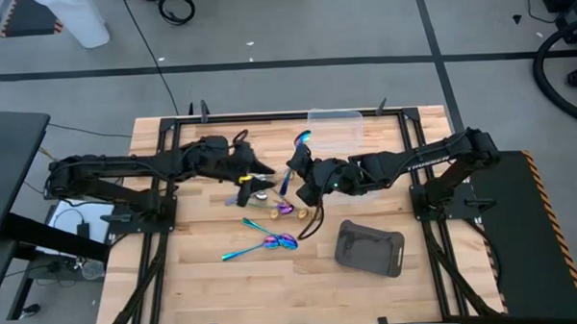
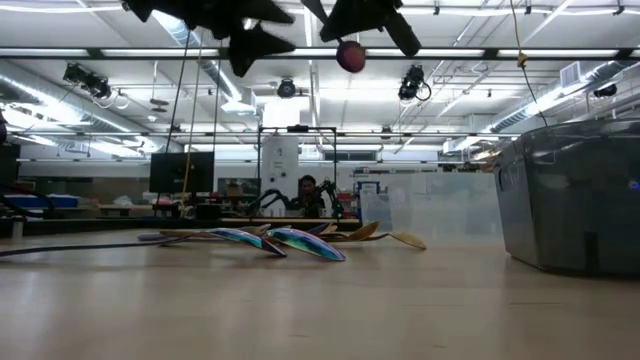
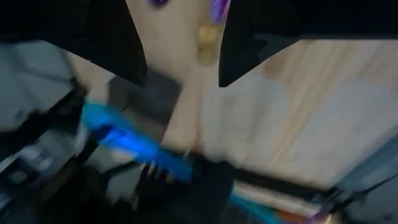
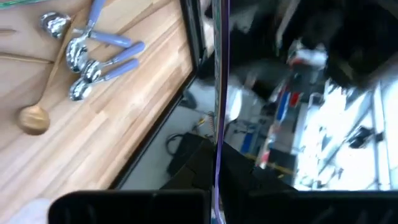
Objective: Sort silverware by color (type)
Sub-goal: Put the blue spoon into the bottom transparent bin
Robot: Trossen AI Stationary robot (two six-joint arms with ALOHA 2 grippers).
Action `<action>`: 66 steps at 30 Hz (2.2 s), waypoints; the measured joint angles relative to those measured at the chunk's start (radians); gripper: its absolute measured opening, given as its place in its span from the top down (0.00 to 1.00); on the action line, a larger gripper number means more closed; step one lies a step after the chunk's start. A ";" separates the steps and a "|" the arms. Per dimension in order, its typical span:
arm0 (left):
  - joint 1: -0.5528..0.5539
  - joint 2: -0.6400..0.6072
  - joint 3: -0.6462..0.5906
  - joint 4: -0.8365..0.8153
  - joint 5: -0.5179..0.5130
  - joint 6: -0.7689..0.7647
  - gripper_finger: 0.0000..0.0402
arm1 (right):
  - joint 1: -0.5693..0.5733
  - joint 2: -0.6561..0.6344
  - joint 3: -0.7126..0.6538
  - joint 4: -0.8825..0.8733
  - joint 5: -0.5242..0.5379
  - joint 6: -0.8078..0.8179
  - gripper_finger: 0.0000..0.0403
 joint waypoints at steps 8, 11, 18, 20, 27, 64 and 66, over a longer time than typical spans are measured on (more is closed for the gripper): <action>-0.003 -0.010 0.001 -0.228 -0.148 0.122 0.48 | -0.076 -0.001 0.000 -0.192 -0.038 0.248 0.95; 0.000 -0.006 0.001 -0.268 -0.151 0.113 0.48 | -0.110 -0.001 0.000 -0.263 -0.053 0.361 0.95; 0.000 -0.006 0.000 -0.258 -0.151 0.061 0.48 | -0.215 -0.001 0.000 -0.408 -0.248 0.643 0.95; 0.000 -0.006 0.000 -0.241 -0.151 0.059 0.48 | -0.240 -0.001 0.000 -0.451 -0.307 0.686 0.95; -0.001 -0.006 0.000 -0.196 -0.165 0.076 0.48 | -0.282 -0.001 0.000 -0.602 -0.470 0.861 0.95; -0.035 -0.005 -0.296 0.253 -0.203 0.158 0.48 | -0.440 0.189 -0.002 -0.872 -0.758 1.380 0.95; -0.032 -0.005 -0.296 0.250 -0.203 0.157 0.48 | -0.444 0.200 -0.002 -0.871 -0.757 1.380 0.95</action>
